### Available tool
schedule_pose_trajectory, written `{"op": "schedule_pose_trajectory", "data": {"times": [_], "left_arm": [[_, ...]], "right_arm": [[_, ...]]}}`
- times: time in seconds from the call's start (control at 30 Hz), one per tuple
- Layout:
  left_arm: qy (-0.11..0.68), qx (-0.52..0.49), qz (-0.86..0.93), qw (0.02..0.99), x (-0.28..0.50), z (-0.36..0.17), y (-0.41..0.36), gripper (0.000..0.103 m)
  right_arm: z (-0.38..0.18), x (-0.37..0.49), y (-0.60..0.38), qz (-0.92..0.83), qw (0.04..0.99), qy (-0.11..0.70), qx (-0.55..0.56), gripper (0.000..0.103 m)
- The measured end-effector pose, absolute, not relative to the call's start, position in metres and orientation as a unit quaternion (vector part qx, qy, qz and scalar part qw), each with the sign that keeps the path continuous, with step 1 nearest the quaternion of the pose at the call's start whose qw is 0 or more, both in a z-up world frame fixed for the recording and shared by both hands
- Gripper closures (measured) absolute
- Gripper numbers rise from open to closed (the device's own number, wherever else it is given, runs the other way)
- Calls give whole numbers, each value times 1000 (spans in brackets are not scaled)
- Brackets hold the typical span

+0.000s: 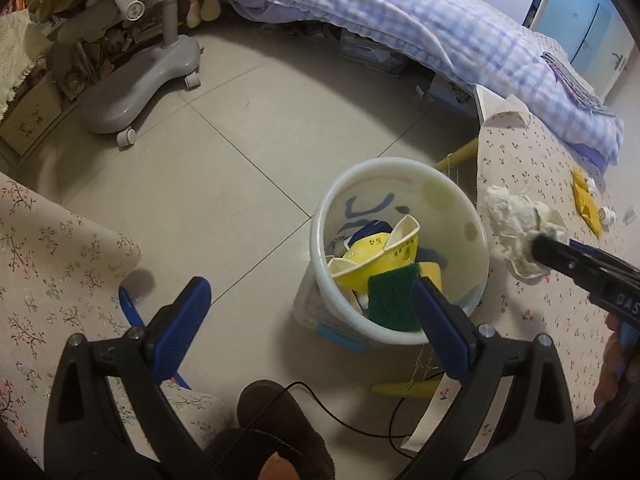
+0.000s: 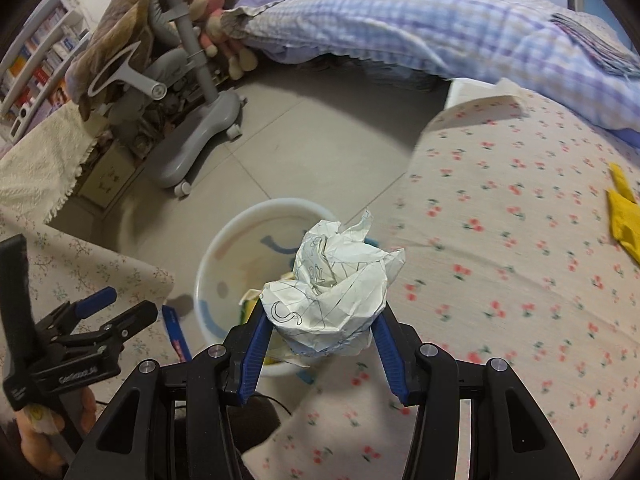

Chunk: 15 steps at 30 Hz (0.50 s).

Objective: Collect trash
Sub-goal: 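Open the right tool over the white bin to drop the white paper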

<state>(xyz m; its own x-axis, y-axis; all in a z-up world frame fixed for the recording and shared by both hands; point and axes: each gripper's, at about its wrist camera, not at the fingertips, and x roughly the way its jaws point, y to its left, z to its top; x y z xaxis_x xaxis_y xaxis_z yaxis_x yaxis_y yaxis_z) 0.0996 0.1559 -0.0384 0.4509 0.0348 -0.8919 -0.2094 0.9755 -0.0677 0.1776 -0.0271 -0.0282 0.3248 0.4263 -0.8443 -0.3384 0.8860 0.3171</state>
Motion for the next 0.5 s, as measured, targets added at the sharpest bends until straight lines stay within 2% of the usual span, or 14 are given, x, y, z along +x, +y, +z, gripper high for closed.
{"op": "schedule_pose_trajectory", "data": {"times": [0.13, 0.2, 0.27, 0.3, 0.5], "left_arm": [[522, -85, 76, 846, 99, -39, 159, 3], [521, -93, 75, 846, 99, -38, 162, 3], [519, -95, 74, 846, 99, -37, 163, 3], [519, -96, 74, 846, 99, -37, 164, 3], [518, -101, 71, 846, 98, -36, 165, 3]], "right_arm": [[-33, 184, -15, 239, 815, 527, 38, 50], [-34, 187, -10, 245, 815, 523, 40, 45], [-34, 188, -7, 249, 814, 523, 45, 24], [-34, 190, -6, 247, 814, 524, 47, 20], [-27, 191, -9, 238, 821, 517, 46, 19]]}}
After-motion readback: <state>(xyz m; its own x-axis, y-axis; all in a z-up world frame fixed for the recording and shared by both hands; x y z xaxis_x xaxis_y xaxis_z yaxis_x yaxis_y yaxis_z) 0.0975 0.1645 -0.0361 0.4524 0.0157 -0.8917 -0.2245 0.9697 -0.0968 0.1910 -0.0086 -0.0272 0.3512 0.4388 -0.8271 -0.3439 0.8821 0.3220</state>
